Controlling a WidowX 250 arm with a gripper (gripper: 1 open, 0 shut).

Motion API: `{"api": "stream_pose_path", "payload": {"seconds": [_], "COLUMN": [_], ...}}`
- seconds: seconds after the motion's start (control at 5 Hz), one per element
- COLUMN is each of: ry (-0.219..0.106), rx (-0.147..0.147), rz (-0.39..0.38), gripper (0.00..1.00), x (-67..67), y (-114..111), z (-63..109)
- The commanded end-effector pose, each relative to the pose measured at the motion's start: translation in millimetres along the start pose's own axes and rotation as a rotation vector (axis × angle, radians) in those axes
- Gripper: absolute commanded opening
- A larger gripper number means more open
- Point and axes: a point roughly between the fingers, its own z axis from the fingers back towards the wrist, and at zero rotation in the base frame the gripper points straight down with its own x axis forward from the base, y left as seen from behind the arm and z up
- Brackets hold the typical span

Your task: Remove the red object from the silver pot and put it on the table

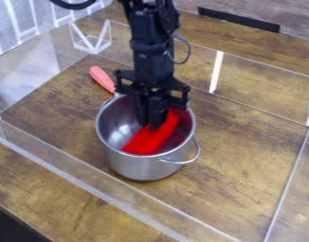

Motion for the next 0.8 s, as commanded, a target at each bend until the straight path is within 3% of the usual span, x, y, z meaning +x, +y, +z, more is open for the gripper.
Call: {"api": "stream_pose_path", "payload": {"seconds": [0.0,0.4,0.6], "ry": [-0.069,-0.05,-0.046], "rx": [-0.002,0.002,0.0], "rz": [0.0,0.011,0.014], "gripper": [1.0,1.0,0.0], "x": [13.4,16.6,17.8], "y": [1,5,7], "z": [18.3,2.0,-3.4]}}
